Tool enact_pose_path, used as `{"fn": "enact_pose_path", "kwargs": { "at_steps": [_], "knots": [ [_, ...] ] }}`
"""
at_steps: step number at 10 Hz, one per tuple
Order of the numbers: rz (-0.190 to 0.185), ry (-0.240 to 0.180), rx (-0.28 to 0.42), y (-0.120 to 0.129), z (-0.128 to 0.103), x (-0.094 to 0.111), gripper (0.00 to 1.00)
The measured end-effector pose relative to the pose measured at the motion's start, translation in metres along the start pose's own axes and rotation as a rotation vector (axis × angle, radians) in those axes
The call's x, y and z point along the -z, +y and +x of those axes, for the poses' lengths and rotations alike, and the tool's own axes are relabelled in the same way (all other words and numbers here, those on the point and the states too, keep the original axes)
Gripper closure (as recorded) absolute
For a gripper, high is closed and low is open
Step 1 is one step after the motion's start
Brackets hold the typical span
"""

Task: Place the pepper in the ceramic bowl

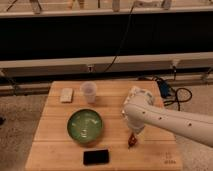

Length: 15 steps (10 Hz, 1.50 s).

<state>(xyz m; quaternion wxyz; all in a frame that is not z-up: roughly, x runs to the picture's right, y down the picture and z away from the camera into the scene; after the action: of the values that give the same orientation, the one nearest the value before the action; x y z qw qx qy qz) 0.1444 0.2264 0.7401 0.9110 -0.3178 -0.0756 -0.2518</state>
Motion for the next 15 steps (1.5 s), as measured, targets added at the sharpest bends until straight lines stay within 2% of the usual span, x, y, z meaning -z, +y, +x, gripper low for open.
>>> {"fn": "enact_pose_path", "kwargs": {
  "at_steps": [6,10,13,15],
  "knots": [
    [-0.004,-0.007,-0.011,0.004,0.005,-0.009,0.20],
    [-0.003,-0.012,-0.017,0.001,0.003,-0.009,0.20],
    [-0.007,-0.018,-0.012,0.002,0.004,-0.018,0.20],
    [-0.004,-0.020,-0.020,-0.002,-0.001,-0.016,0.20]
  ]
}}
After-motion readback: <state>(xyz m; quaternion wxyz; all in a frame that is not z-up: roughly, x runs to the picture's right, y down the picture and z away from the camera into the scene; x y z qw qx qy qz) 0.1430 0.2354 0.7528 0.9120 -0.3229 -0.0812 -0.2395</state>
